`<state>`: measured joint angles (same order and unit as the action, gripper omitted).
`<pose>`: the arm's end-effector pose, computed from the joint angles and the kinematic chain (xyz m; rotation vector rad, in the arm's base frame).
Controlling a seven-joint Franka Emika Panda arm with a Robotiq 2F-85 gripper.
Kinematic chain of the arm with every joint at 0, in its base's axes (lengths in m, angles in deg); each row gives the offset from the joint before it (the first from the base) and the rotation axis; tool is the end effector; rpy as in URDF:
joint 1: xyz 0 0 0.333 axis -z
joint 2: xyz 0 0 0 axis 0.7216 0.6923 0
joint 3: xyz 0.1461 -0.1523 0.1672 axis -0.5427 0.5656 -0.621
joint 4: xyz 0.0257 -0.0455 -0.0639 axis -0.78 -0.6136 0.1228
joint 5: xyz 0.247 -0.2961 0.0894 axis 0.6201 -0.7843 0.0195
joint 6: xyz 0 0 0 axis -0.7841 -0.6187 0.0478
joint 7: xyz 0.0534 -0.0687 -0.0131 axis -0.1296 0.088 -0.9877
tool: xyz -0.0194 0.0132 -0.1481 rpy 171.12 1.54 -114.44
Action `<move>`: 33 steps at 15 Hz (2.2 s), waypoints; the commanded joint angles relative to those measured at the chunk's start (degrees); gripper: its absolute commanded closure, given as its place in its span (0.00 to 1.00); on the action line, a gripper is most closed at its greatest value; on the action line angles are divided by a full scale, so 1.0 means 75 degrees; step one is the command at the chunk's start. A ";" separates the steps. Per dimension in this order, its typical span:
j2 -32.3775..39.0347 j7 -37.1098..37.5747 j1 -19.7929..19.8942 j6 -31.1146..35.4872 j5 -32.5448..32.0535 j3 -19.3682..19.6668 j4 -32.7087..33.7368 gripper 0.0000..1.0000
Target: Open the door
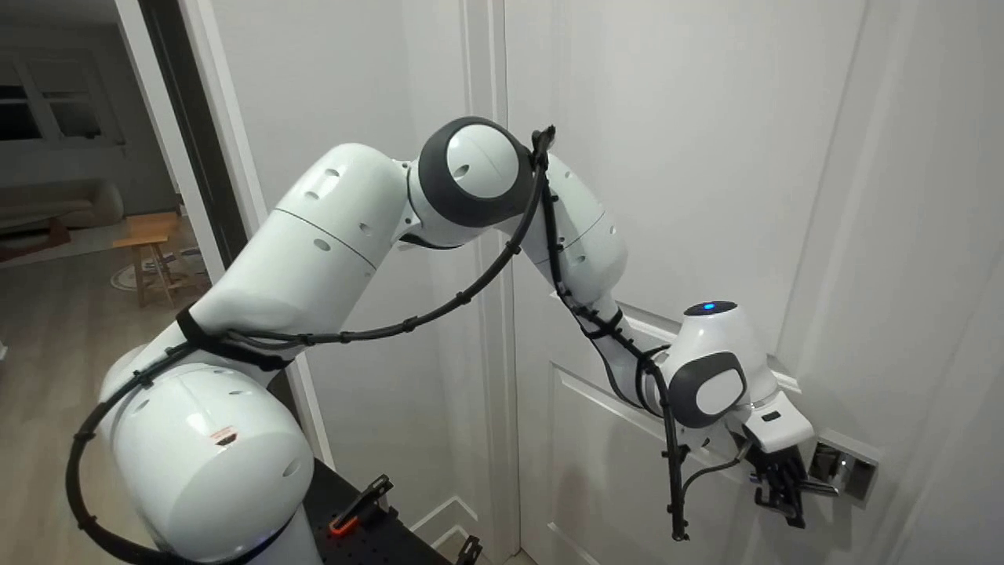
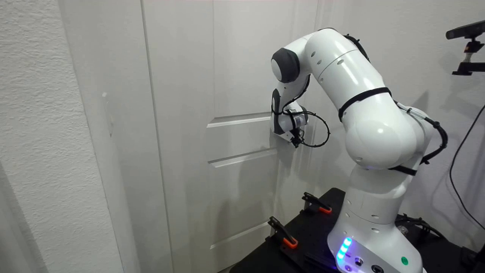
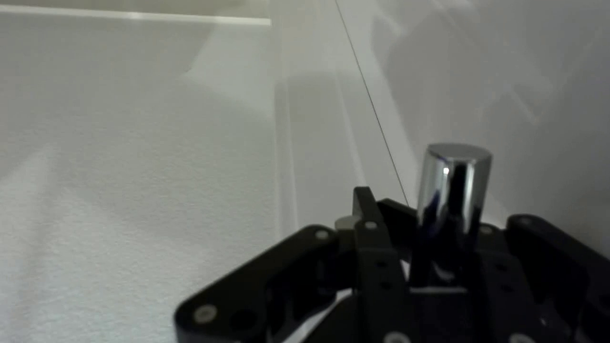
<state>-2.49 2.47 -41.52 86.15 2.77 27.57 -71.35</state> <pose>0.4675 -0.4313 0.0823 1.8063 -2.0998 0.5496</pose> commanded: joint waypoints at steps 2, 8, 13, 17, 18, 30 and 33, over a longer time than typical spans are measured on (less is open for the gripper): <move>0.0982 0.0174 -0.0840 0.0662 -0.0086 0.1020 -0.0602 0.99; 0.2059 0.0040 -0.1713 0.1459 0.0418 0.1812 -0.0766 0.99; 0.2790 -0.0052 -0.2210 0.1757 0.0900 0.2219 -0.0806 0.99; 0.3262 0.0006 -0.2413 0.1945 0.1282 0.2368 -0.0731 0.99; 0.3334 0.0062 -0.2400 0.2106 0.1454 0.2323 -0.0681 0.99; 0.4070 0.0101 -0.2261 0.3194 0.3132 0.2079 0.0006 0.99; 0.4274 0.0128 -0.2245 0.3261 0.3502 0.2071 0.0298 0.99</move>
<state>25.29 3.06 -60.42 110.55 26.11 43.47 -72.22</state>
